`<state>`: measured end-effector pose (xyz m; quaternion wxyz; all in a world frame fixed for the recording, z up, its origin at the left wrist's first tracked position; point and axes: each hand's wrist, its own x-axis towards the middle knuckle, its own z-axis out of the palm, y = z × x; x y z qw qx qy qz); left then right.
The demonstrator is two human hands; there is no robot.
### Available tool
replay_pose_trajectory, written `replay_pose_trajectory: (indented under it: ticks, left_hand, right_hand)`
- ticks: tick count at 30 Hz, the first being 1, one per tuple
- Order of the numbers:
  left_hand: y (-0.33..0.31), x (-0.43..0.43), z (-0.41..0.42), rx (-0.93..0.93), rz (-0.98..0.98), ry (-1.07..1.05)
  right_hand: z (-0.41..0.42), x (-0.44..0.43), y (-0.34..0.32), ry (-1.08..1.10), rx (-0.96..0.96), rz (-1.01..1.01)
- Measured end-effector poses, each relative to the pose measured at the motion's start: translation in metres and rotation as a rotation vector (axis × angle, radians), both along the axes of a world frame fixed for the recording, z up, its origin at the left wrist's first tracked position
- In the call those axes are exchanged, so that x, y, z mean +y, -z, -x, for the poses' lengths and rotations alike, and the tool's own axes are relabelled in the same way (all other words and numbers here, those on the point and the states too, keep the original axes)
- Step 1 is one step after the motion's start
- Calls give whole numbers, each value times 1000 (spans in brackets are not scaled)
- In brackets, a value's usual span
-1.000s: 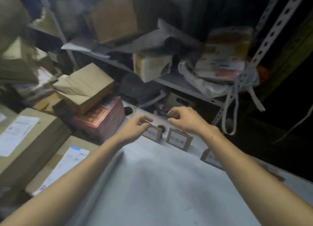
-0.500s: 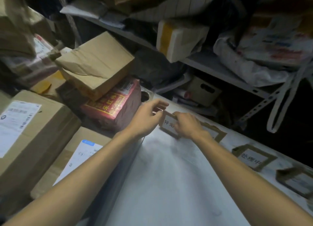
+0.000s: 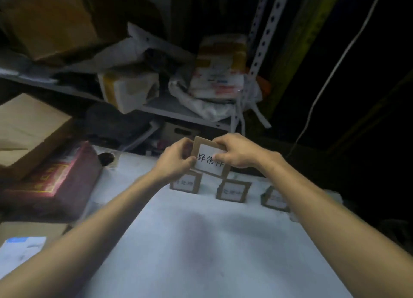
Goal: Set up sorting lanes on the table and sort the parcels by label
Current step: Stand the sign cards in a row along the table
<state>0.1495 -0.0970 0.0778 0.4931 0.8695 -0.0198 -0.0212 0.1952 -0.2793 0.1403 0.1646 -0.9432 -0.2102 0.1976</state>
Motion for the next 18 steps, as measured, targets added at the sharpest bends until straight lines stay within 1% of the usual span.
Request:
replay_pose_trajectory:
  ticks: [6,11,15,18]
  left_hand:
    - [0,-141,-1,40,31,207]
    - [10,-263,-9,72,35,291]
    - [38,-347,-16,164,63,313]
    - [68,-390,-21,234,80,320]
  right_hand:
    - [20,-144,3,167,43,5]
    - [28,-260,6,266,53,3]
    - [26,-339,36,344,81,13]
    - [18,-380,69,389,108,23]
